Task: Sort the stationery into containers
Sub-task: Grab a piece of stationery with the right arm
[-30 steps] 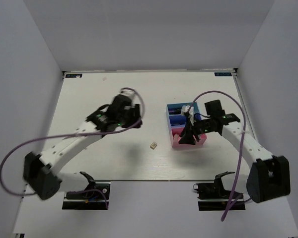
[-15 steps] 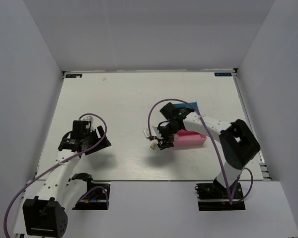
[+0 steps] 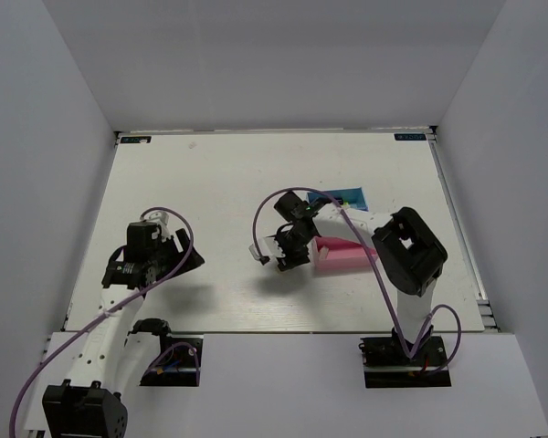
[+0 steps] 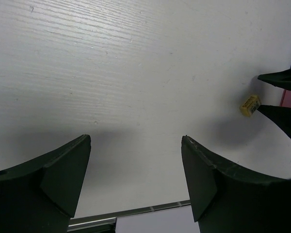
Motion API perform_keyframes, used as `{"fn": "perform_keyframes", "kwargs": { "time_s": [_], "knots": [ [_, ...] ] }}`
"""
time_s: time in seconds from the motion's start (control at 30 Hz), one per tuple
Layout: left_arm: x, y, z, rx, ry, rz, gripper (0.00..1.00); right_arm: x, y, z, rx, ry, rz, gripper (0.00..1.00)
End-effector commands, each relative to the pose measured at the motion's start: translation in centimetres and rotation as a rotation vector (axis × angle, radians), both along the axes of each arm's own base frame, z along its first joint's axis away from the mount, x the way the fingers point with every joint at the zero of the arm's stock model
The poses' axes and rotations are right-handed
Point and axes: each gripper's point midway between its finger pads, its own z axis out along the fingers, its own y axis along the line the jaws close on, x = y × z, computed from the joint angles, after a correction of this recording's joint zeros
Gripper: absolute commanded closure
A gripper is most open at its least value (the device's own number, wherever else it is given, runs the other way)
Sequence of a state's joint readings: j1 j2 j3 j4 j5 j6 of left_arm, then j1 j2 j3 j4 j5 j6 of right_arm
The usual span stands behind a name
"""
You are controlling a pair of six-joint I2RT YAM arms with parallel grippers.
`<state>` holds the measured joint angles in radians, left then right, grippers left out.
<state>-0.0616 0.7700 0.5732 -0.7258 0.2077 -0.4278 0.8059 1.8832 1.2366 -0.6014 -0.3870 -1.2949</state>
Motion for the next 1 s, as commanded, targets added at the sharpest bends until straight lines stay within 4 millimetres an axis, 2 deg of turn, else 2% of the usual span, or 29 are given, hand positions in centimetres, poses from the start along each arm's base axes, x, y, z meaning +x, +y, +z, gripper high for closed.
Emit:
{"fn": "perform_keyframes", "kwargs": {
  "time_s": [0.0,0.2,0.27,0.33,0.37,0.5,0.63,0.7,0.8,0.93,0.97],
  "knots": [
    [0.4,-0.1,1.1,-0.007,-0.046,-0.013,0.15,0.3,1.2,0.1,-0.004,-0.030,0.050,0.41],
    [0.4,0.2,1.1,0.010,-0.048,-0.001,0.15,-2.1,0.6,-0.9,-0.052,0.043,0.119,0.50],
    [0.5,0.3,1.2,0.014,-0.056,0.004,0.15,-2.7,0.3,-1.2,-0.078,0.062,0.129,0.57],
    [0.4,0.4,1.2,0.017,-0.055,0.009,0.15,-2.9,0.3,-1.3,-0.092,0.072,0.153,0.59],
    [0.5,0.4,1.2,0.020,-0.056,0.008,0.15,-3.8,-0.6,-1.4,-0.122,0.111,0.166,0.61],
    [0.4,0.6,1.2,0.026,-0.055,0.015,0.15,-5.0,-1.3,-1.8,-0.147,0.142,0.198,0.64],
    [0.5,0.8,1.2,0.035,-0.057,0.023,0.15,-5.8,-1.7,-1.9,-0.137,0.143,0.167,0.81],
    [0.4,0.8,1.2,0.038,-0.058,0.022,0.15,-5.7,-1.5,-1.7,-0.127,0.142,0.123,0.91],
    [0.5,0.9,1.2,0.040,-0.061,0.026,0.15,-5.4,-0.9,-0.7,-0.082,0.121,0.082,0.98],
    [0.4,1.0,1.2,0.045,-0.057,0.026,0.15,-4.6,-0.5,1.3,-0.043,0.091,-0.030,1.00],
    [0.5,1.0,1.1,0.045,-0.057,0.029,0.15,-4.3,0.1,2.8,0.001,0.061,-0.041,1.00]
  ]
}}
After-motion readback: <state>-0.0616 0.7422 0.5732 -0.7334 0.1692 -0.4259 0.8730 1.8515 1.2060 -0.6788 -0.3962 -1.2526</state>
